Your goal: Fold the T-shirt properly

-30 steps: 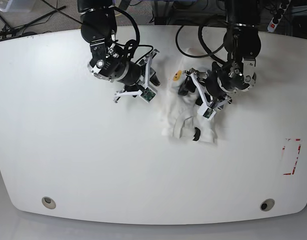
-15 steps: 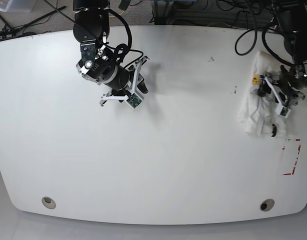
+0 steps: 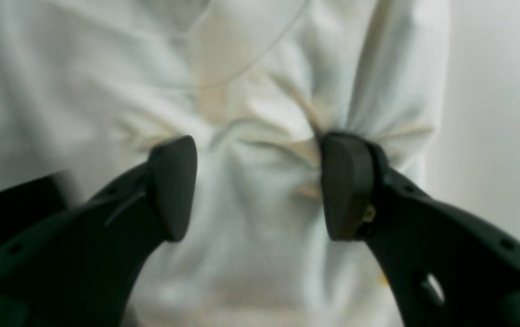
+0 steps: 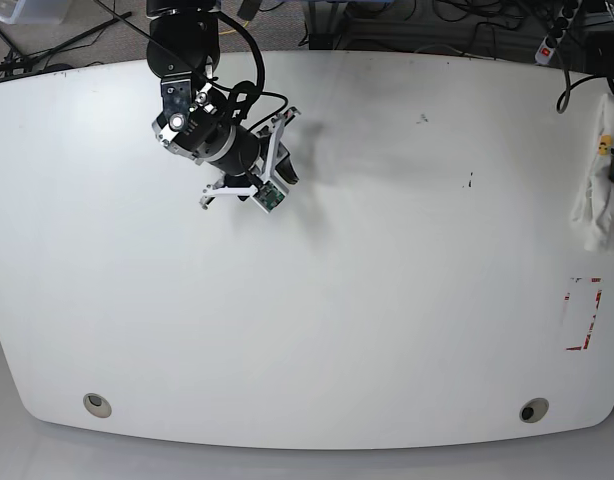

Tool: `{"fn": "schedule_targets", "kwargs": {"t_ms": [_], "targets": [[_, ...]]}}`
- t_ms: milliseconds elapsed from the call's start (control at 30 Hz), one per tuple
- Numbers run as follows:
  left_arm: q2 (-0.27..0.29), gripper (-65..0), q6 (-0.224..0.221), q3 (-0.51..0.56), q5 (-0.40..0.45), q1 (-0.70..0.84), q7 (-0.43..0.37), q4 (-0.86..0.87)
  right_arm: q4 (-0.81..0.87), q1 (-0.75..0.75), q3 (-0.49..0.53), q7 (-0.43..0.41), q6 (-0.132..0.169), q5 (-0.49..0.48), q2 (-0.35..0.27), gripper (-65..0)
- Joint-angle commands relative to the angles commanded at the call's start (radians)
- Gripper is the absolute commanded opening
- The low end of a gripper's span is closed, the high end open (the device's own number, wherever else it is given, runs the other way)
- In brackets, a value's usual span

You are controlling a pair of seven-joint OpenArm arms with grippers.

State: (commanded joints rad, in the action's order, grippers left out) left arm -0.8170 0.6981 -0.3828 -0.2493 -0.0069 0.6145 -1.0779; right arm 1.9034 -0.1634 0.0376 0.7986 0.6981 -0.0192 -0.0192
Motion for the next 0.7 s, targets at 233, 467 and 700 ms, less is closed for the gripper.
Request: {"fn": "schedule_targets", "kwargs": {"t_ms": [233, 467, 700], "targets": [[0.072, -25.4, 0.000, -0.089, 0.005, 0.097, 0.005, -0.290, -0.005, 0.000, -0.044, -0.083, 0.000, 0.008, 0.000, -52.8], [0.391, -28.2, -0.047, -0.169, 0.121, 0.176, -0.054, -0.618, -0.080, -0.009, -0.196, -0.327, 0.000, 0.009, -0.025, -52.8], [0.695, -28.2, -0.197, -0.114, 0.304, 0.267, -0.410, -0.655, -0.281, -0.018, -0.298, -0.644, -0.007, 0.009, -0.089, -52.6]]}}
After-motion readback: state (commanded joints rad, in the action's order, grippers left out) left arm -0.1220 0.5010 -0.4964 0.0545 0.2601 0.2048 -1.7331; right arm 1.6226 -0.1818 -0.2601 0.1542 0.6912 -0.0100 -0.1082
